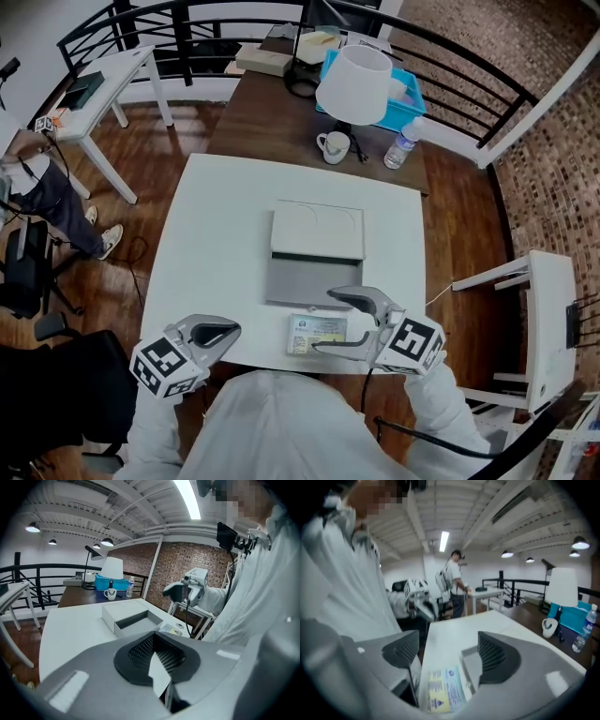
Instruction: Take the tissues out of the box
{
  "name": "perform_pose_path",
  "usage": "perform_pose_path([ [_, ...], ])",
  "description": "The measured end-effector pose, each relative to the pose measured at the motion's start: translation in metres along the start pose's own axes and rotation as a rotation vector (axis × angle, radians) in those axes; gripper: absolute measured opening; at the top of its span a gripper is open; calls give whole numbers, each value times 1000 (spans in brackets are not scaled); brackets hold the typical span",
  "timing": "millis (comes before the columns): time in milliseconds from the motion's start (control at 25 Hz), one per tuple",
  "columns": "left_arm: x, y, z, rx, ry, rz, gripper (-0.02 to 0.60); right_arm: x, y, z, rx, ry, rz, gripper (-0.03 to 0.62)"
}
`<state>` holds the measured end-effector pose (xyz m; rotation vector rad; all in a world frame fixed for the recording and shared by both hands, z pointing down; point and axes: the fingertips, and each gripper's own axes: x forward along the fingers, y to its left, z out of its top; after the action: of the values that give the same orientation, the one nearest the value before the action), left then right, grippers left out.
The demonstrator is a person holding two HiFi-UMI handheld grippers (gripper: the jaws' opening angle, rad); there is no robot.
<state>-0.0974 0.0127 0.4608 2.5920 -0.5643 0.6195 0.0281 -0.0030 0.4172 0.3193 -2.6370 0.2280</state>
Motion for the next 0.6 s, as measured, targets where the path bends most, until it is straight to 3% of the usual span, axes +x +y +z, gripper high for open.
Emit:
perform_pose_path([
  [120, 4, -3, 3, 11, 6, -11, 14, -38, -23, 51, 4, -168, -119, 381],
  [280, 12, -8, 8, 29, 7, -30, 14, -69, -49, 52, -12, -207, -292, 164],
  [360, 15, -10, 12, 36, 2, -41, 14, -78, -54, 39, 33, -219, -333, 12],
  [600, 13, -10, 18, 50, 3, -42, 14, -76, -49, 1, 166, -200, -338, 2],
])
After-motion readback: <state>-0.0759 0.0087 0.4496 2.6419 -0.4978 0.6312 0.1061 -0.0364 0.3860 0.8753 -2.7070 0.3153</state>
